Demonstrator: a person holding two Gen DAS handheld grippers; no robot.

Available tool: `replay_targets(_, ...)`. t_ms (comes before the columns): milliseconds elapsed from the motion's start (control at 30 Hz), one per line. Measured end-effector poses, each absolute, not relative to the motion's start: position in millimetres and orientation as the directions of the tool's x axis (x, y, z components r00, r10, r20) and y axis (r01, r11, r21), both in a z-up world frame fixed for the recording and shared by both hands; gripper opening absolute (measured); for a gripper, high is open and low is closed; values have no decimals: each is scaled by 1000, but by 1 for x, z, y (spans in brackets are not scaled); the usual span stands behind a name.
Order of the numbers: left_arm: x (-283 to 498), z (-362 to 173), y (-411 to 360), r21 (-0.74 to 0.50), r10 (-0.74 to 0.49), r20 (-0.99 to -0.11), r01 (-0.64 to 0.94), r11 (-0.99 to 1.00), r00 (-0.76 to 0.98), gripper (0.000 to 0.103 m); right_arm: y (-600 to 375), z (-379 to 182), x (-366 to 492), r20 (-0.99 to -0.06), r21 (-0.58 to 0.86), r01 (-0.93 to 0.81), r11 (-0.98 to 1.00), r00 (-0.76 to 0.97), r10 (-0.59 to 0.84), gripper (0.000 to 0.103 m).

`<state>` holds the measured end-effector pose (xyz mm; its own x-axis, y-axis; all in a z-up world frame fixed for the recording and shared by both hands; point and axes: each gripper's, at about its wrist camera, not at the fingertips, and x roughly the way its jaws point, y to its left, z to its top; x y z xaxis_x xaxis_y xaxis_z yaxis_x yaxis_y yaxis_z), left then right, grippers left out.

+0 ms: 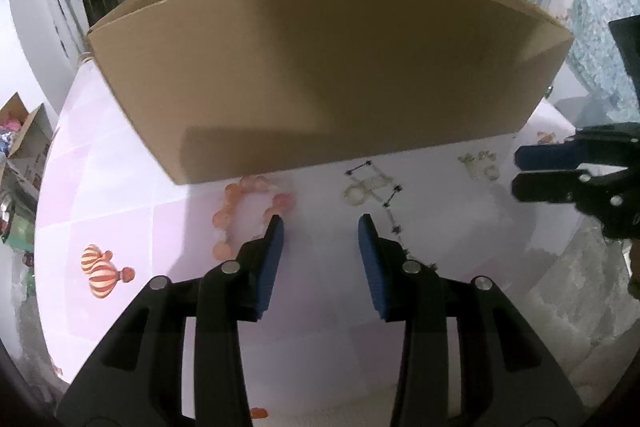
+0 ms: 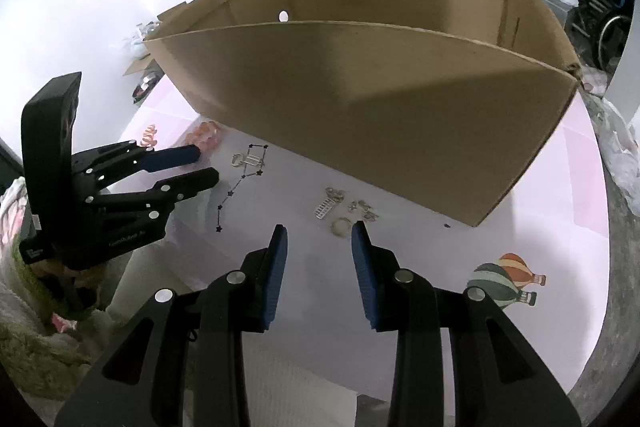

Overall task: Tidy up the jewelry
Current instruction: 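Move the left gripper back to the small gold ring by the bracelet, then close the left gripper on the gold ring while the right gripper grasps a silver coil earring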

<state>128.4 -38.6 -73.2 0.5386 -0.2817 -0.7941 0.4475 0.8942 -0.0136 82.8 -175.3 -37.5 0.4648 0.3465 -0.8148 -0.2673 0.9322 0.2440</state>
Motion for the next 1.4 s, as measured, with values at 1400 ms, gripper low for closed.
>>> replay_targets(1400,117,-66,-50,83,-248,-786,494,865,566,10,-88,-41,108,-756,32,-477,878,563,334,28)
